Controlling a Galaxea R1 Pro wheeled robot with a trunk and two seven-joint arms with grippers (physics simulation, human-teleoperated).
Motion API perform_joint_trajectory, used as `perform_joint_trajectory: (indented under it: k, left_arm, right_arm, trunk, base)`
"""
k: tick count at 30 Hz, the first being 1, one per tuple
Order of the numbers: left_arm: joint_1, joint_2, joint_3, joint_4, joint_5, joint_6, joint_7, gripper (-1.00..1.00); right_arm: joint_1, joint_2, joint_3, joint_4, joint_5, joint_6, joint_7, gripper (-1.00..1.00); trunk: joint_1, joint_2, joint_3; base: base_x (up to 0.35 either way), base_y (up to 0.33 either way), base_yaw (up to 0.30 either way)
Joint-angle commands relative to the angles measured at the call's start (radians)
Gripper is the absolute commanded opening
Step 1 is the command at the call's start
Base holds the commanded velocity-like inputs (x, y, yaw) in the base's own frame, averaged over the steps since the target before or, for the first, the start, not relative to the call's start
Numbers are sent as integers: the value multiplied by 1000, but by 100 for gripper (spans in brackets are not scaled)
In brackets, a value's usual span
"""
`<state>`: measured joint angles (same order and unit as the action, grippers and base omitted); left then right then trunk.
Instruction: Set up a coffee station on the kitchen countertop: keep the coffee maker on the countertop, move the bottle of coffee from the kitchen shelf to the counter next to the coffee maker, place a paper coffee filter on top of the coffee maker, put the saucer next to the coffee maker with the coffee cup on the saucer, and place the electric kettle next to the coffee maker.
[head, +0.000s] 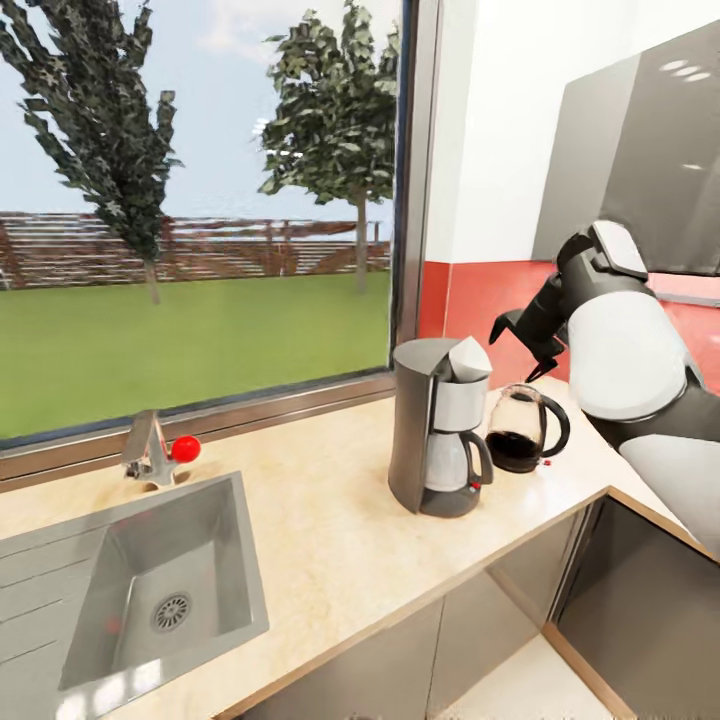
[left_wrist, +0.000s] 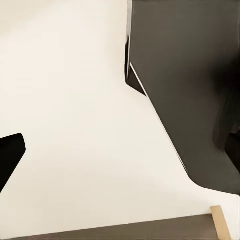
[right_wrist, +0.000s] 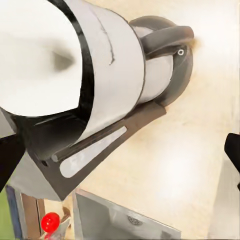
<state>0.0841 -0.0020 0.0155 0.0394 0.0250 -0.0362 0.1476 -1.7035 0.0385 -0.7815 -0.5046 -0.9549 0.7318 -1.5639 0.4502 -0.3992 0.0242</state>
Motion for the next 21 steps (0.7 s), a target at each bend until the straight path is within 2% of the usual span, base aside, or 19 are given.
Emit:
perform_joint_trajectory:
  k: [1,5,7,10,13,17,19,20,21]
  left_arm:
    - [-1,-1,1,-1,3,-4,3,100]
    - [-1,-1,1,-5,3,-4,3,100]
    - [-2,0,1,-5,6,-5,3,100]
    - [-2,0,7,-6,40,-5,2,100]
    - [-2,0,7,-6,54,-5,1,100]
    - [-1,0,8,-6,59,-7,1,100]
    - [-2,0,8,-6,59,-8,1,100]
    - [-2,0,8,-7,59,-8,1,100]
    - [-2,-1,8,-7,59,-8,1,100]
  right_arm:
    - [33,1,-4,-3,-4,11,-7,100]
    - [97,1,-3,-3,-2,12,-7,100]
    - [160,1,-1,-3,-2,12,-7,100]
    - [220,1,2,-4,-1,12,30,100]
    - [254,2,3,-4,-1,12,39,100]
    - [312,24,5,-3,0,13,42,100]
    - [353,34,26,-3,0,14,48,100]
    - [384,39,51,-3,0,14,60,100]
    - [435,45,109,-3,1,14,102,100]
  trunk:
    - [0,-1,0]
    - [0,-1,0]
    - [0,-1,0]
    - [0,-1,0]
    - [0,-1,0]
    - [0,-1,0]
    - [0,-1,0]
    - [0,-1,0]
    - [0,-1,0]
  base:
    - [-234,-200,0]
    - [-235,-207,0]
    - [-184,-261,0]
    - [-134,-287,0]
    - [-113,-296,0]
    - [-108,-298,0]
    - [-107,-298,0]
    - [-107,-298,0]
    - [-107,-298,0]
